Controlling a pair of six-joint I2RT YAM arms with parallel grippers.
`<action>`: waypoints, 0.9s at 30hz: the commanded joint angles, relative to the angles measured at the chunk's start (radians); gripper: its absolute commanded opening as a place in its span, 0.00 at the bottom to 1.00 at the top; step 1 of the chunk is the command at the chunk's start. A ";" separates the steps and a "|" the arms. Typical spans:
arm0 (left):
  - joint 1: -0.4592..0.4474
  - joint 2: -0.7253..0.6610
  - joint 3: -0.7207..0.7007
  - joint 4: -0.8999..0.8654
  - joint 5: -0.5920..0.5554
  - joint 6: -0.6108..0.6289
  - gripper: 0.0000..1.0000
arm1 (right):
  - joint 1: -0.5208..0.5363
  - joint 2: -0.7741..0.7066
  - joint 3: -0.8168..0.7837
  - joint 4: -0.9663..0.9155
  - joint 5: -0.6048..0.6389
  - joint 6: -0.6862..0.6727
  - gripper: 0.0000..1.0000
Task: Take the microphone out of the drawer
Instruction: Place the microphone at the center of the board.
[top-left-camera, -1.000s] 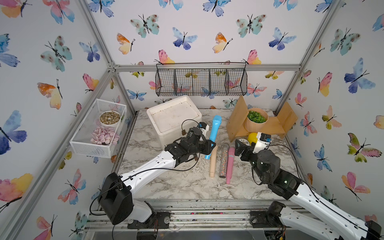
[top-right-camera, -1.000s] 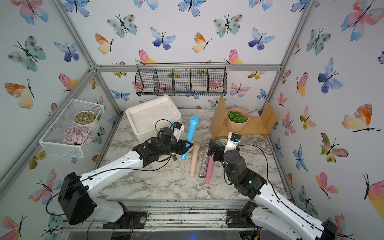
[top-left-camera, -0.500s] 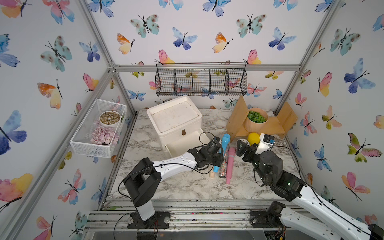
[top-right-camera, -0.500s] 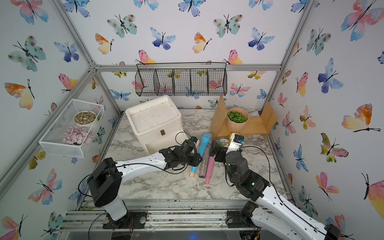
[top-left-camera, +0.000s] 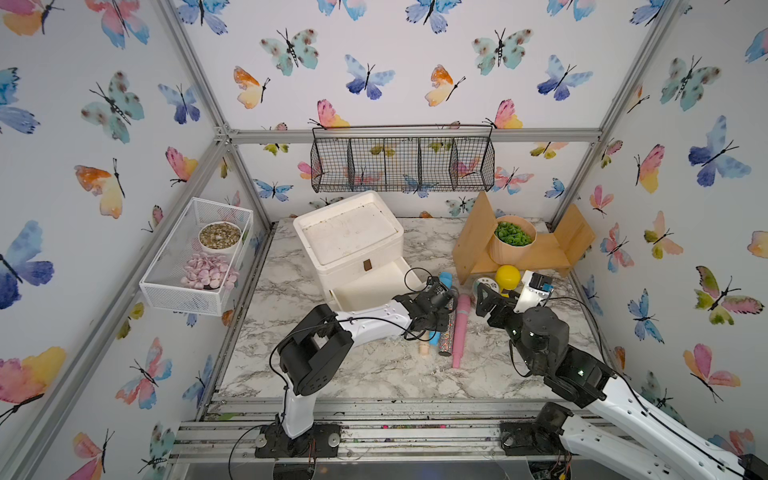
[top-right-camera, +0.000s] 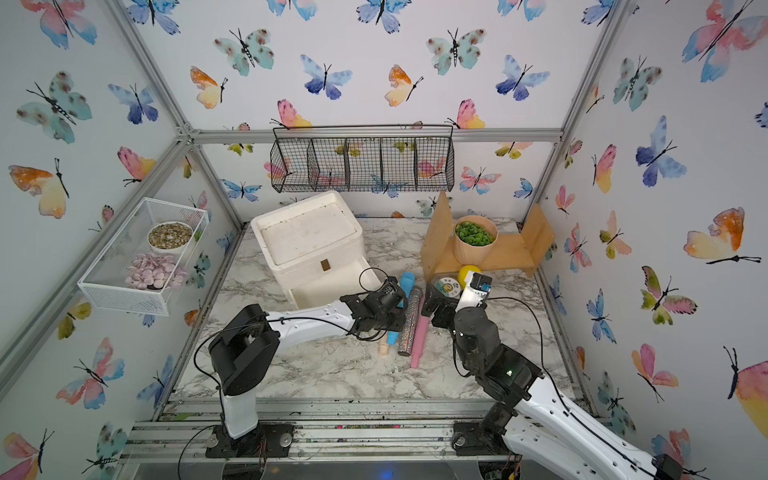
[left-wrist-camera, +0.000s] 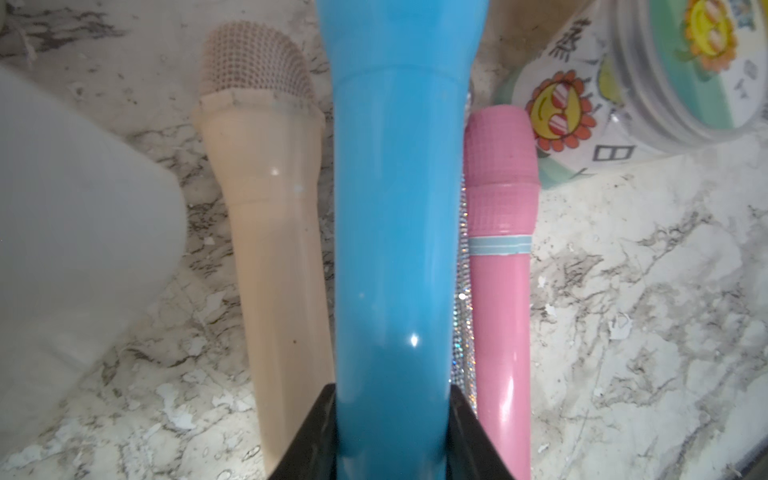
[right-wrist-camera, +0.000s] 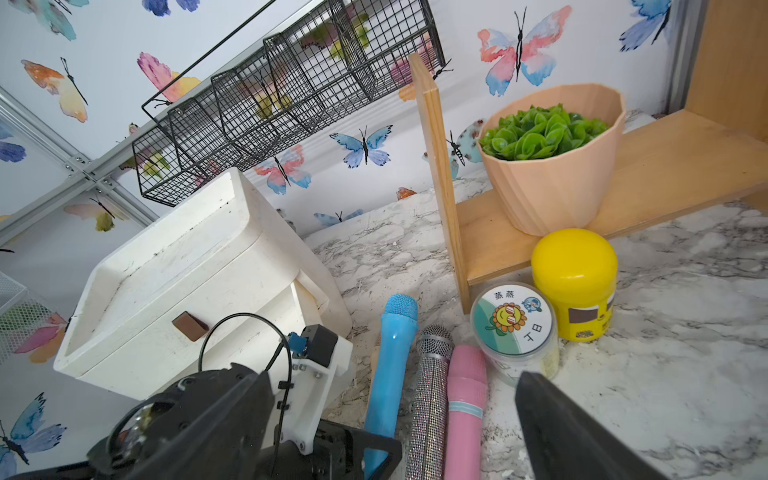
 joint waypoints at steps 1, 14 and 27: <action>-0.006 0.036 0.021 -0.032 -0.050 -0.046 0.32 | 0.002 -0.012 -0.008 -0.021 0.031 0.003 0.98; -0.008 0.120 0.059 -0.040 -0.045 -0.054 0.34 | 0.003 -0.007 -0.023 -0.006 0.031 0.024 0.98; -0.011 0.120 0.068 -0.055 -0.045 -0.052 0.41 | 0.002 -0.010 -0.025 0.000 0.024 0.027 0.98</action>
